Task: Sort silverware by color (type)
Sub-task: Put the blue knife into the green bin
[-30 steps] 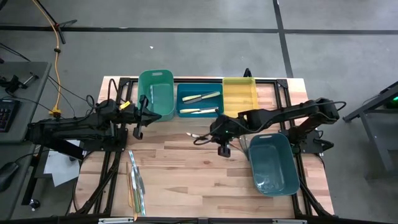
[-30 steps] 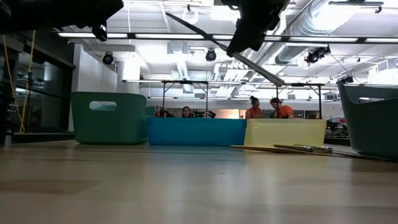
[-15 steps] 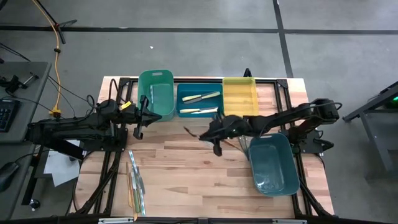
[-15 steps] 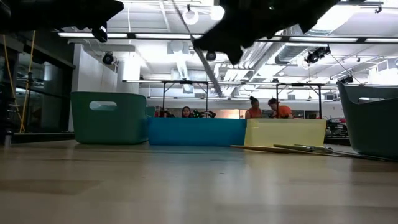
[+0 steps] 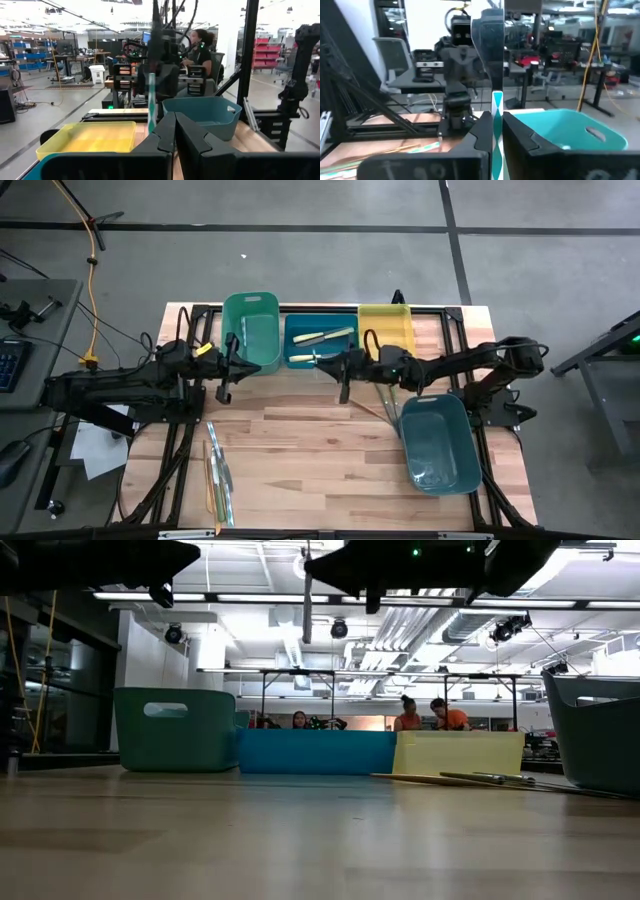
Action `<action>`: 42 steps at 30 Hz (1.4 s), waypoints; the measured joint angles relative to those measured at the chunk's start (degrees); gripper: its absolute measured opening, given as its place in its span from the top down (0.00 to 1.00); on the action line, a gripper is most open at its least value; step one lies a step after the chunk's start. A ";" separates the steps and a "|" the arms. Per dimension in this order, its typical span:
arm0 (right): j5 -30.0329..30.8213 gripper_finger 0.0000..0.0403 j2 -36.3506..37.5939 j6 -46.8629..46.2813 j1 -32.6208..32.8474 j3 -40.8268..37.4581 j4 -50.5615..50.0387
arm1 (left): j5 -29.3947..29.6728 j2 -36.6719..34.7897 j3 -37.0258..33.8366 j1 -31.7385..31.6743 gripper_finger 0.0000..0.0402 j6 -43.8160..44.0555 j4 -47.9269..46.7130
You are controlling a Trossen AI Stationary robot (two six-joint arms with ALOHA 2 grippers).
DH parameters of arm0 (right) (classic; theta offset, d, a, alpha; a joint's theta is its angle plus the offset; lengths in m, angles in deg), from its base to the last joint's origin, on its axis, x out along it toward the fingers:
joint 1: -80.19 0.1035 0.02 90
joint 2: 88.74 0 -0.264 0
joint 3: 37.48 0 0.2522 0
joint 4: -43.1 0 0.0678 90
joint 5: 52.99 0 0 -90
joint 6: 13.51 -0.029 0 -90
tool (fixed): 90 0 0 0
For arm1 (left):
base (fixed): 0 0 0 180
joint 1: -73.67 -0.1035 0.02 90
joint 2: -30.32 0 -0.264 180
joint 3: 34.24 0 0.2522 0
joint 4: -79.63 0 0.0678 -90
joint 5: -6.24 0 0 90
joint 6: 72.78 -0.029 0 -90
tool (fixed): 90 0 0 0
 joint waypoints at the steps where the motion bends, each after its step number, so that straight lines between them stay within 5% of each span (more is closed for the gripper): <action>1: 0.01 0.96 -0.03 0.03 -0.33 0.00 -0.30 | 0.00 0.24 0.00 0.00 0.99 -0.54 0.11; 17: -3.88 0.96 -0.07 -1.74 -1.43 -0.04 -2.45 | 0.15 8.54 0.04 0.00 0.97 -0.39 5.17; 32: -3.85 0.96 -0.13 -3.26 -1.43 -0.04 -1.22 | 0.06 30.36 0.06 0.04 0.56 3.92 27.57; 42: -3.87 0.96 -4.37 -5.00 -1.31 -0.02 7.00 | 0.08 44.44 6.17 0.44 0.47 5.54 32.28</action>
